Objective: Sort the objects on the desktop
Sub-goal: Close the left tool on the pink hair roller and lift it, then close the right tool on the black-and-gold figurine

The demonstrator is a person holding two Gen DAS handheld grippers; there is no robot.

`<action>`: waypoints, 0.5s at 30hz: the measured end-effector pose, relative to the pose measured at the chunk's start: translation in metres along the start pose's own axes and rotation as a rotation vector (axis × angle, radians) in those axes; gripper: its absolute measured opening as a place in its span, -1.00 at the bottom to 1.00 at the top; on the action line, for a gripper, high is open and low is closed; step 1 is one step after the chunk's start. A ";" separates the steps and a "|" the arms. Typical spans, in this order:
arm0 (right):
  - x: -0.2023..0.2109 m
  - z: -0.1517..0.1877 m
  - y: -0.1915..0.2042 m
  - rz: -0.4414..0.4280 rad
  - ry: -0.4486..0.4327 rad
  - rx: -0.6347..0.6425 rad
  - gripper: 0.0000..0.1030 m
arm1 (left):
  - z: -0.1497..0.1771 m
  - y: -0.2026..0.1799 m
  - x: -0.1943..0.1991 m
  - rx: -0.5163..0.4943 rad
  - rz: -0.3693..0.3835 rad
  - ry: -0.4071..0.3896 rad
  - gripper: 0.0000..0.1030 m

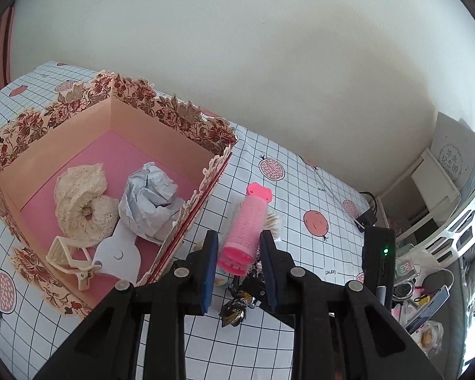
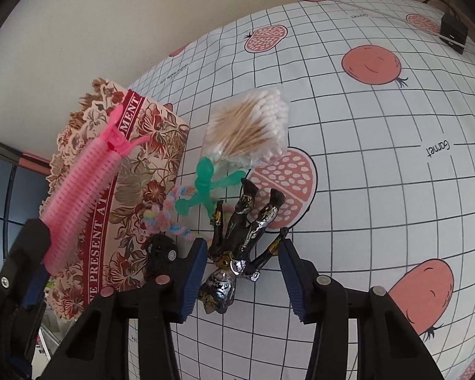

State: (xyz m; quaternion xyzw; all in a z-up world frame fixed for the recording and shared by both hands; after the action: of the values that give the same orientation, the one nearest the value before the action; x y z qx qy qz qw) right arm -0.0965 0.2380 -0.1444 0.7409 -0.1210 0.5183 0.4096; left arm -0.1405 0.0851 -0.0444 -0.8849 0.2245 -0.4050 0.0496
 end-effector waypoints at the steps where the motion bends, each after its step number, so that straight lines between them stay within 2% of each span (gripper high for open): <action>1: -0.003 0.002 0.002 0.006 0.003 0.007 -0.05 | -0.001 0.001 0.001 0.004 0.002 -0.001 -0.46; 9: -0.009 0.009 0.013 0.068 -0.040 0.064 -0.05 | -0.005 0.009 0.005 0.033 0.011 -0.007 -0.46; 15: -0.008 0.010 0.013 0.075 -0.055 0.078 -0.06 | -0.005 0.013 0.006 0.050 0.018 -0.010 -0.46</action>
State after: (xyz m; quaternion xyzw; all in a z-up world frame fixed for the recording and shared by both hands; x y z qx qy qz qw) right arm -0.1014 0.2208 -0.1464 0.7651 -0.1394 0.5171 0.3573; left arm -0.1457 0.0713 -0.0403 -0.8834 0.2221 -0.4056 0.0765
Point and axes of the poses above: each gripper's, at about its wrist camera, not at the fingertips, and x roughly against the way its jaws point, y to its left, z to its underside, the point moved 5 cm from there along -x, roughly the way its jaws point, and after that the axes turned 13 degrees about -x, right-handed, at the moved point
